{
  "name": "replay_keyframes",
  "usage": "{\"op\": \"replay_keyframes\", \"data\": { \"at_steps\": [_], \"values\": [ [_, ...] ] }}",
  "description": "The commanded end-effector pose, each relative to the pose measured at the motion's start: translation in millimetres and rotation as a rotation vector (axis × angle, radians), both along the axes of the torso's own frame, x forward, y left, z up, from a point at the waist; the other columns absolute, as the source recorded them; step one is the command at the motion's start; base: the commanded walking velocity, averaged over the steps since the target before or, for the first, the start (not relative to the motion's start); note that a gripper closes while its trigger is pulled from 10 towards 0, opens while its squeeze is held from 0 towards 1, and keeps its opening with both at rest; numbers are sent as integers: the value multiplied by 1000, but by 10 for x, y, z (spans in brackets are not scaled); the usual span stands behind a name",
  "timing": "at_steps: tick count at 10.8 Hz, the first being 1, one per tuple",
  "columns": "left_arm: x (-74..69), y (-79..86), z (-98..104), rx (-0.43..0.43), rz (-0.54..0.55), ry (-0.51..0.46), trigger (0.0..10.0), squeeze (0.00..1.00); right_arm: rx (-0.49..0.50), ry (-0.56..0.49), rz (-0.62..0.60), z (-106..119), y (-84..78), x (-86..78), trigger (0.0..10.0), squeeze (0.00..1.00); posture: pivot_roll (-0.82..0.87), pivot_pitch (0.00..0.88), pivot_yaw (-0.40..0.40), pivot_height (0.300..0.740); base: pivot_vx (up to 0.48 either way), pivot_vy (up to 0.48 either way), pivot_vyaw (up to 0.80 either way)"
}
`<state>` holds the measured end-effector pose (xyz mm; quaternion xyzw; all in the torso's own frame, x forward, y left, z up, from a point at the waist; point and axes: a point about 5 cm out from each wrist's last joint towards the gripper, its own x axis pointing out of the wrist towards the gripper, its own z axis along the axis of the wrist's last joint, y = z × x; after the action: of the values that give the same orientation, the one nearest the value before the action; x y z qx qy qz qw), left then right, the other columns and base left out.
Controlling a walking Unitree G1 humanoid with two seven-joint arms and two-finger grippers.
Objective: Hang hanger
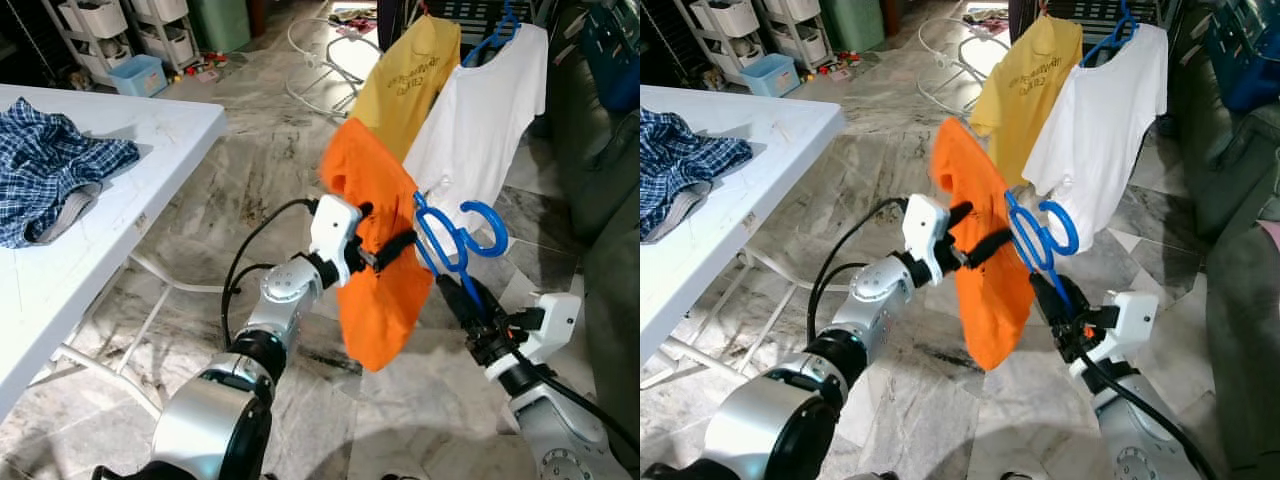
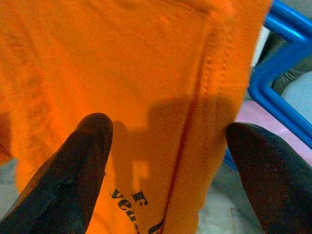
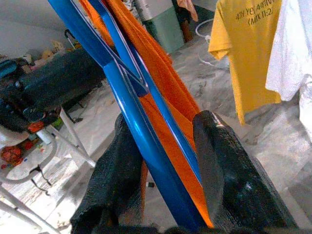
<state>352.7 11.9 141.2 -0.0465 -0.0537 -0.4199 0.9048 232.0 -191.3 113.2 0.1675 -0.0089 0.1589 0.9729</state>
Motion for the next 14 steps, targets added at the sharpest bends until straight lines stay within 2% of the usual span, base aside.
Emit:
{"op": "replay_keyframes", "data": {
  "at_steps": [1, 2, 3, 14],
  "values": [
    [-14, -161, 75, -28, -24, 8, 10000, 0, 20, -56, 42, 113, 67, -16, 0, 0, -108, 92, 49, 740, 0, 0, 0],
    [-13, -171, 88, -29, -29, 4, 7020, 0, 23, -55, 44, 111, 69, -28, 0, 0, -109, 92, 51, 740, 0, 0, 0],
    [-8, -173, 96, -40, -32, 10, 0, 0, 27, -58, 45, 124, 65, -33, 0, 0, -112, 92, 53, 740, 0, 0, 0],
    [-63, -284, 201, -174, -170, 22, 0, 0, 36, -46, 49, 80, 83, -32, 0, 0, -105, 86, 58, 740, 0, 0, 0]
  ]
}}
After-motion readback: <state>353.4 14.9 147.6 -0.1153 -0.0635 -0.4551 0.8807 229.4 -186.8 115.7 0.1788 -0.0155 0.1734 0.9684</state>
